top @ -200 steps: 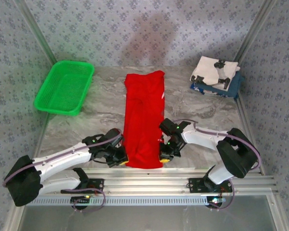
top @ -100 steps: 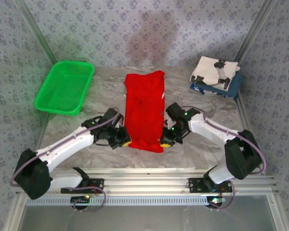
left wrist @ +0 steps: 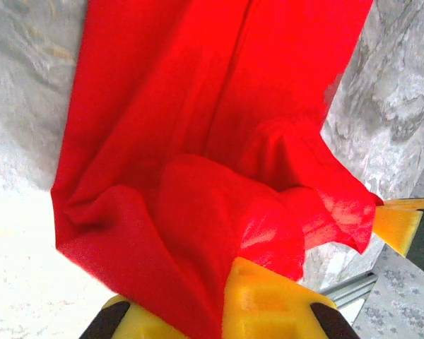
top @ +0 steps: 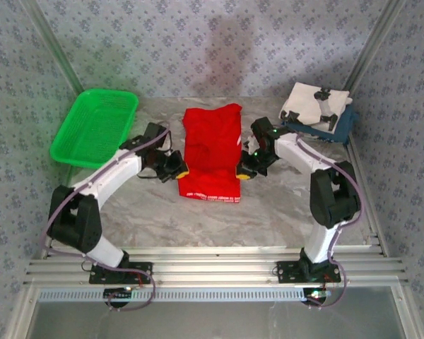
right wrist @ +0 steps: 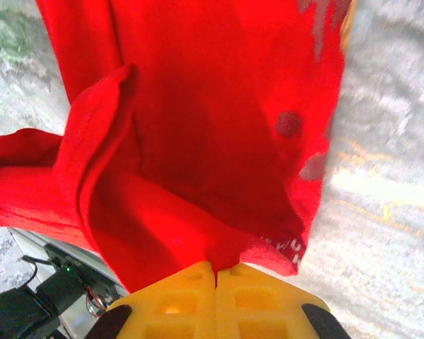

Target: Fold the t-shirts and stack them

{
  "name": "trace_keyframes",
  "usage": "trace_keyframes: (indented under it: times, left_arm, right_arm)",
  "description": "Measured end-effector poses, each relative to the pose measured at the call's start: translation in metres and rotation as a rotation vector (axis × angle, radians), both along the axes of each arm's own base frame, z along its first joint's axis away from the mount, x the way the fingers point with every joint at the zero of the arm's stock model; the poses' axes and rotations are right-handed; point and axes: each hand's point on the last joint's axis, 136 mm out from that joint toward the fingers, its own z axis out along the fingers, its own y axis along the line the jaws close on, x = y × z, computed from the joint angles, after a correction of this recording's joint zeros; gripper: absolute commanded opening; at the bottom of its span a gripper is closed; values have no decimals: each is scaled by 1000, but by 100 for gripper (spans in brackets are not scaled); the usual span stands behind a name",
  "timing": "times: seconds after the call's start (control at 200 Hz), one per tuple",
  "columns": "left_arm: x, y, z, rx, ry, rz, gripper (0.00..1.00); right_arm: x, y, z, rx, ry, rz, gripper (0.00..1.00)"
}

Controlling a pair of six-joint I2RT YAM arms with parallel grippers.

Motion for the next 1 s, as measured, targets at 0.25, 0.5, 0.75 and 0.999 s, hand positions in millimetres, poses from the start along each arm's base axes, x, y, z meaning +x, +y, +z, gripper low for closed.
trace_keyframes:
  times: [0.25, 0.5, 0.75, 0.999]
  left_arm:
    - [41, -7, -6, -6, -21, -38, 3]
    - [62, -2, -15, 4, -12, -56, 3]
    - [84, 0, -15, 6, -28, -62, 3]
    - [111, -2, -31, 19, -20, -77, 3]
  right_arm:
    - [29, -9, -10, 2, 12, -24, 0]
    - [52, -7, -12, 9, 7, -32, 0]
    - [76, -4, -17, 11, -5, -33, 0]
    - [95, -4, -30, 4, 3, -41, 0]
